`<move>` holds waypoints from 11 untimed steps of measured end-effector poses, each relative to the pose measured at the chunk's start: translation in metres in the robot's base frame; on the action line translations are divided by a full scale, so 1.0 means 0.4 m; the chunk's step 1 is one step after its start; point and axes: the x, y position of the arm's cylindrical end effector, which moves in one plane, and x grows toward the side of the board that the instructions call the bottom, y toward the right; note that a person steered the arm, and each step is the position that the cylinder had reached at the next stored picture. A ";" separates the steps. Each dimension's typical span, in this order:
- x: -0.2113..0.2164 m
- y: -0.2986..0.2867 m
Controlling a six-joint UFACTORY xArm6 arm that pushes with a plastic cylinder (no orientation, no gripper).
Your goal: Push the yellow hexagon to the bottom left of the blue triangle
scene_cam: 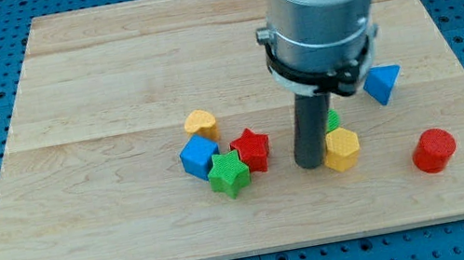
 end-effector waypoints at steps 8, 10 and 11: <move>-0.043 0.217; -0.113 0.041; -0.127 -0.032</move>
